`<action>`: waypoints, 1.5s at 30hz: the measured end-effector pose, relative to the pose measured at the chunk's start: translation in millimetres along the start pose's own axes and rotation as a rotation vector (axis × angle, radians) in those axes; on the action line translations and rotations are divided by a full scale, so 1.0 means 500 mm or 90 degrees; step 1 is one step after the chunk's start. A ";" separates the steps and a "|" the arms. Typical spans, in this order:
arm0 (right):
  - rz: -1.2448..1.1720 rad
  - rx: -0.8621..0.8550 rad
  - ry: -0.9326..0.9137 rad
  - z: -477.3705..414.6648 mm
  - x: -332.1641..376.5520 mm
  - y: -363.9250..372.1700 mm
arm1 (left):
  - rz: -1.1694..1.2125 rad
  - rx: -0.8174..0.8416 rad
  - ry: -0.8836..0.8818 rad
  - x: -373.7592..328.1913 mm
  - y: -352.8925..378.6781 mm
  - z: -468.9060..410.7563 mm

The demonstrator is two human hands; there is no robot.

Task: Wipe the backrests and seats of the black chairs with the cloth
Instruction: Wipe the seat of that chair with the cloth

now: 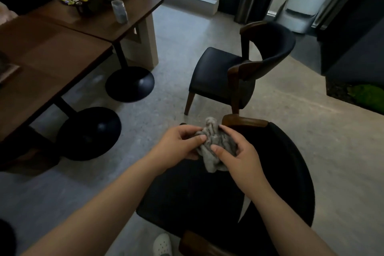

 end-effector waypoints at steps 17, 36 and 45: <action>0.225 0.149 0.098 -0.228 -0.331 -0.028 | -0.411 -0.144 -0.189 0.326 -0.039 -0.185; 0.591 0.271 0.130 -0.309 -0.755 0.203 | -0.641 -0.018 -0.319 0.725 -0.073 -0.379; 0.470 0.126 0.106 -0.335 -0.804 0.190 | -0.648 -0.009 -0.350 0.765 -0.067 -0.465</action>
Point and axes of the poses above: each hand's wrist, its own z-axis away from the middle knuckle, its own y-axis out of the palm, x = y × z, the point moved 4 cm from there along -z, towards the middle knuckle, and after that the axes turned 4 degrees about z, right-handed, at the moved point
